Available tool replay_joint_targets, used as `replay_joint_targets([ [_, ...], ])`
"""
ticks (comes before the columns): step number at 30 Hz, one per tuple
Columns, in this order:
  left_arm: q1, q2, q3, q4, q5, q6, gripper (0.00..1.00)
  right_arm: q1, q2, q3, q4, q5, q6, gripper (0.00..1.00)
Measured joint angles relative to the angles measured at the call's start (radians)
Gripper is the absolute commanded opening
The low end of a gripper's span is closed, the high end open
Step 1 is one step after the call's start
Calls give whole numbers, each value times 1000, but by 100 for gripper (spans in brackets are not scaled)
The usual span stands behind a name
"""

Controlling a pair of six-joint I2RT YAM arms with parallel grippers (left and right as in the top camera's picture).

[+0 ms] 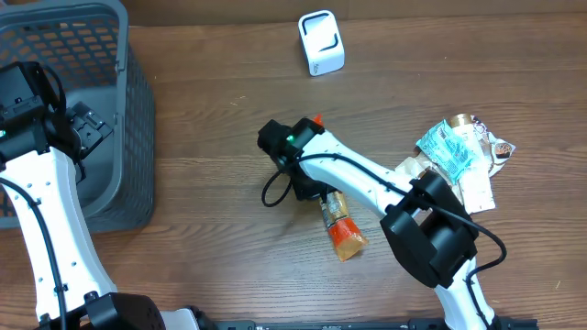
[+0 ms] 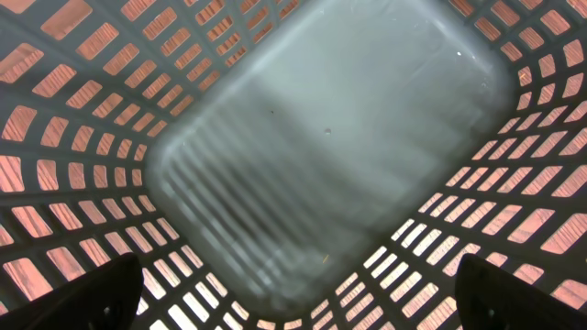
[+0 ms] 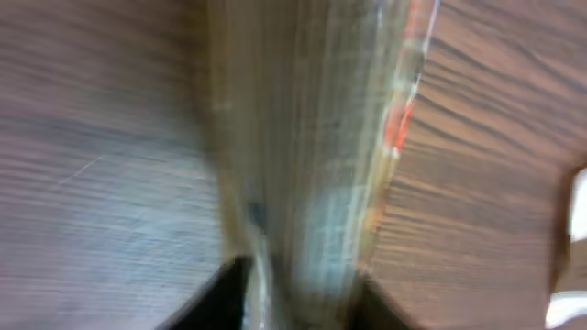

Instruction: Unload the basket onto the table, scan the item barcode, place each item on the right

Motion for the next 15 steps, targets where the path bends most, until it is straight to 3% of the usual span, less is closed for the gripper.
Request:
replay_joint_targets([
  [1,0,0,0,0,0,0,100,6,0,3,6,-8,-12,63],
  [3,0,0,0,0,0,0,100,11,0,8,13,-36,-47,69],
  [7,0,0,0,0,0,0,100,-18,0,15,15,-122,-102,75],
  [15,0,0,0,0,0,0,100,-263,0,18,-37,-391,-296,87],
])
